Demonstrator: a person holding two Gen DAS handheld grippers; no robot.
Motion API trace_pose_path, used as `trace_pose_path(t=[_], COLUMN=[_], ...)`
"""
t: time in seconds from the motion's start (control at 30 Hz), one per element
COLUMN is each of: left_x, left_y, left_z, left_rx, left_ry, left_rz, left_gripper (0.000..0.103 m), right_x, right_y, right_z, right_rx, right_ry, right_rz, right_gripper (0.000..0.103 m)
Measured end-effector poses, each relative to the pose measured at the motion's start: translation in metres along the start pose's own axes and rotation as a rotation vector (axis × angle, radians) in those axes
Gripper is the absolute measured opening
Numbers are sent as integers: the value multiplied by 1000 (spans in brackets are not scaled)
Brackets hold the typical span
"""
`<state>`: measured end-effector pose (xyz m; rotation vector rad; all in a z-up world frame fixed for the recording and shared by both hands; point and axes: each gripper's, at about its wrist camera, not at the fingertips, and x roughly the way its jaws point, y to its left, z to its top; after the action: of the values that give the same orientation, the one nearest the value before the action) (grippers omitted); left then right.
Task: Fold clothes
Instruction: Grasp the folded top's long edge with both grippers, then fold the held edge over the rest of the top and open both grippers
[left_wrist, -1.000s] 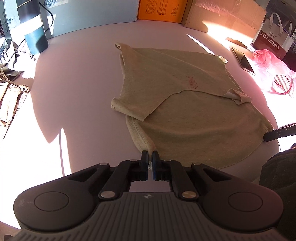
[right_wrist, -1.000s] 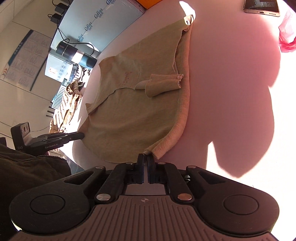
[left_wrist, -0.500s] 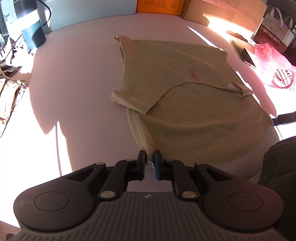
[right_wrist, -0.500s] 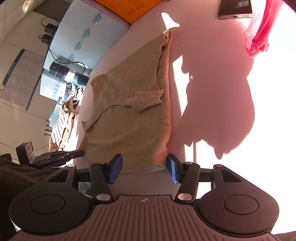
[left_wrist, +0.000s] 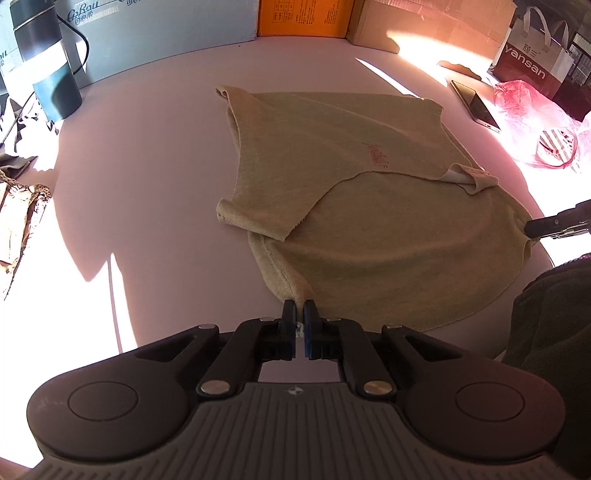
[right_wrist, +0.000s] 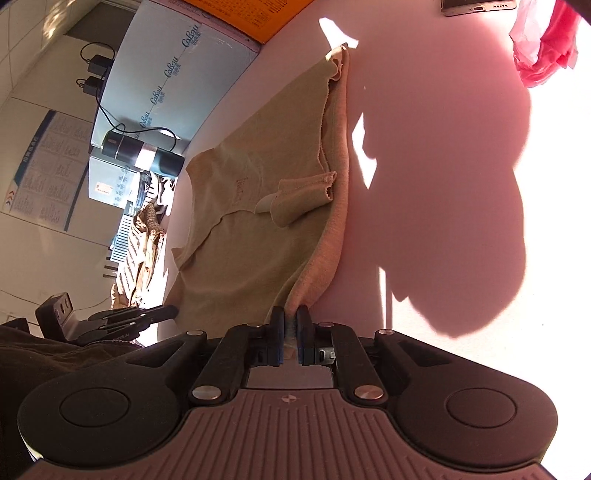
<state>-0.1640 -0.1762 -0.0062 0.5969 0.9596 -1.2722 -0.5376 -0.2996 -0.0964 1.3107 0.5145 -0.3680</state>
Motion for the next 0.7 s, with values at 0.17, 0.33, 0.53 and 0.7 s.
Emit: trace_pose_path(t=[0.17,0.33,0.53,0.7], left_x=[-10,-1,47,73], left_y=[14,35,63,86], left_z=[27,77,144,167], left_rx=[-59,-100,-161,-294], left_ry=[-91,-174,-146,-104], left_rz=[-2,9,72,137], left_gripper=[3,3,5,23], right_x=[-11,-6,19,35], right_y=[2,9,12,-4], right_z=[24,62,109,128], right_rx=[83,124,135,230], right_ry=[-120,-252,-373,-444], right_rz=[151,217,158,-10], right_gripper=[7,6,6,15])
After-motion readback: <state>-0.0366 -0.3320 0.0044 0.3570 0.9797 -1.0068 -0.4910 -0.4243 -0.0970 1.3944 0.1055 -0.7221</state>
